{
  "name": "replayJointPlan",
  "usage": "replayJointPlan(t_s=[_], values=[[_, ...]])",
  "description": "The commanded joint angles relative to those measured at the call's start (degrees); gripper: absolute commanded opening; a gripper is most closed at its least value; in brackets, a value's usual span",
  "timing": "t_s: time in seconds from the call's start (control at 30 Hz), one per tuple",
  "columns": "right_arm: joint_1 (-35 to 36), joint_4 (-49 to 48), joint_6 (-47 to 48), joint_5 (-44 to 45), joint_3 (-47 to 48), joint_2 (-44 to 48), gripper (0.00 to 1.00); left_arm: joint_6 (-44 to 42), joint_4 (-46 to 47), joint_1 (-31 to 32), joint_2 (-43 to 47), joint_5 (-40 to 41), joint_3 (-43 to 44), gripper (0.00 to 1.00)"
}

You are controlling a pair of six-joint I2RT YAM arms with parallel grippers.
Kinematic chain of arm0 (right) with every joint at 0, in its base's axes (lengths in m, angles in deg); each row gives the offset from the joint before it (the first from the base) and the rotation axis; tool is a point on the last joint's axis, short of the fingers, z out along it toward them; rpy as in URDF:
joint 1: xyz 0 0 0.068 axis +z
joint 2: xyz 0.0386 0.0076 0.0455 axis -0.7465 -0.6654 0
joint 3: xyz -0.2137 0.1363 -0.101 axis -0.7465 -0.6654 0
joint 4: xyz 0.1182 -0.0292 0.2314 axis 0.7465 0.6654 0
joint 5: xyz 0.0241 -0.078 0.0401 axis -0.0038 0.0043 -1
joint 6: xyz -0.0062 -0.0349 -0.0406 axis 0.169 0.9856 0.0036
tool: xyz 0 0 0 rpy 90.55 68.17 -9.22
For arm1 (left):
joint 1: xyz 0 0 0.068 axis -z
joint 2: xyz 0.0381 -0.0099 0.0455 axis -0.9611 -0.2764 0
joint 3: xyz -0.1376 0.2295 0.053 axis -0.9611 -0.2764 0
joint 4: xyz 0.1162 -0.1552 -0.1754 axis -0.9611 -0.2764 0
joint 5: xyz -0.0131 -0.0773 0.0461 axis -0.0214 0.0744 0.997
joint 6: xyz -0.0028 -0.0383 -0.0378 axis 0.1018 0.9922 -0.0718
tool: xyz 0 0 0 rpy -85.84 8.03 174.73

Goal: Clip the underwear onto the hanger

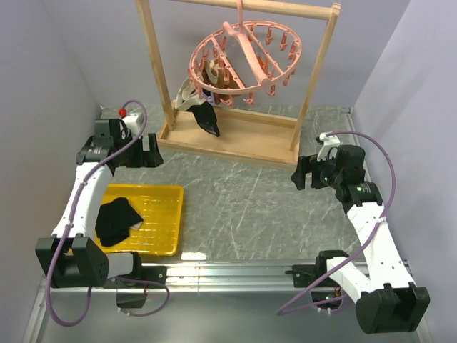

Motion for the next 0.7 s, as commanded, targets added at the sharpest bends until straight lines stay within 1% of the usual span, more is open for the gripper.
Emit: replayJointPlan(t_s=[0.0,0.03,0.07,0.13,0.17,0.23,0.27,0.33,0.37,0.4,0.43,0.5,0.57,0.63,0.67], values=[[0.3,0.3,1.4,-0.6,0.1,1.1,1.0,-3.1,-3.1,-0.7,1.8,-1.0,7.7,0.99],[0.2,0.4,1.6,-0.9,0.1,1.0,1.0,-4.9,-5.0,-1.0,0.6,-2.4,9.6,0.99],[0.2,0.9,1.8,-1.2,0.2,0.8,1.0,-5.4,-8.2,-1.6,-0.4,-2.6,13.4,0.99],[0.1,1.5,2.4,-1.4,0.8,0.0,1.0,-7.2,-12.2,-3.4,-3.3,-4.0,16.8,0.99],[0.1,2.0,2.7,-1.1,1.0,-0.3,1.0,-8.3,-15.7,-6.9,-4.0,-7.5,19.1,0.99],[0.2,2.1,2.9,-0.1,1.1,-0.7,1.0,-11.1,-18.3,-11.1,-5.5,-10.7,20.4,0.99],[0.2,2.0,2.8,1.5,1.0,-0.8,1.0,-12.2,-20.0,-15.1,-6.0,-12.2,21.4,0.99],[0.2,2.2,3.5,2.2,1.1,-1.3,1.0,-16.5,-24.8,-18.9,-7.7,-13.0,22.1,0.99],[0.1,2.4,3.8,3.4,1.3,-1.7,1.0,-18.2,-26.4,-22.6,-8.4,-13.2,22.5,0.99],[0.1,2.3,3.7,4.2,1.7,-1.9,1.0,-21.5,-29.3,-24.3,-9.1,-13.1,22.5,0.99],[0.2,2.4,3.4,4.9,2.0,-2.1,1.0,-23.5,-30.4,-27.6,-9.4,-13.2,22.4,0.99],[0.2,2.5,3.9,5.6,2.3,-2.6,1.0,-28.7,-32.2,-30.2,-9.6,-10.8,21.5,0.99],[0.2,1.9,4.0,5.2,2.6,-2.3,1.0,-31.8,-32.0,-33.8,-9.5,-8.6,18.7,0.99],[0.2,1.8,4.1,4.0,3.0,-2.2,1.0,-35.2,-31.3,-35.5,-9.8,-5.3,16.0,0.99],[0.1,1.8,4.7,3.2,3.0,-2.2,1.0,-38.5,-31.5,-37.6,-10.0,-5.1,15.4,0.99]])
